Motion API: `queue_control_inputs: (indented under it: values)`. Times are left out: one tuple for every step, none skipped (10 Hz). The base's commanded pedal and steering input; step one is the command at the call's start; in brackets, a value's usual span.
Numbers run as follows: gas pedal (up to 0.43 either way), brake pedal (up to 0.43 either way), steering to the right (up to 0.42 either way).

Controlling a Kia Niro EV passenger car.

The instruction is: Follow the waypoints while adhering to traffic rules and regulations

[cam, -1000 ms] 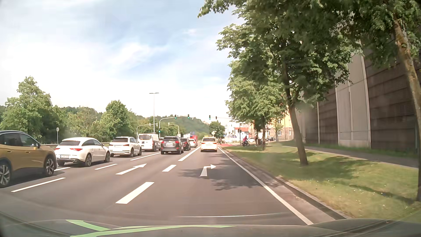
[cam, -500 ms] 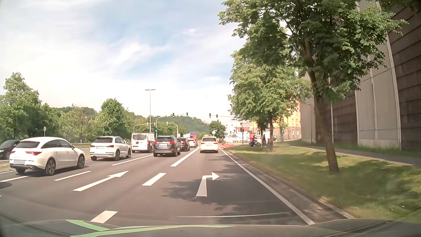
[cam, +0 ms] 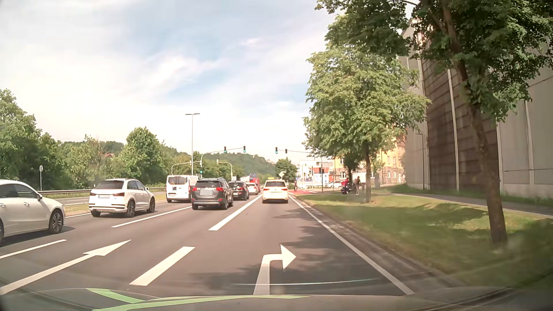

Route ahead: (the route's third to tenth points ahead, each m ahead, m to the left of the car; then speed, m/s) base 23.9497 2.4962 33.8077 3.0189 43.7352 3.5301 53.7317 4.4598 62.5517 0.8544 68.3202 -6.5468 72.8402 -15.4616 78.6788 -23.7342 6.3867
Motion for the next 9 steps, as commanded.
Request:
queue_control_inputs:
  values:
    - [0.000, 0.000, -0.001]
    - [0.000, 0.000, -0.002]
    - [0.000, 0.000, -0.002]
    - [0.000, 0.000, -0.001]
    - [0.000, 0.000, -0.002]
    - [0.000, 0.000, -0.002]
    - [0.000, 0.000, -0.001]
    - [0.000, 0.000, -0.001]
    - [0.000, 0.000, -0.001]
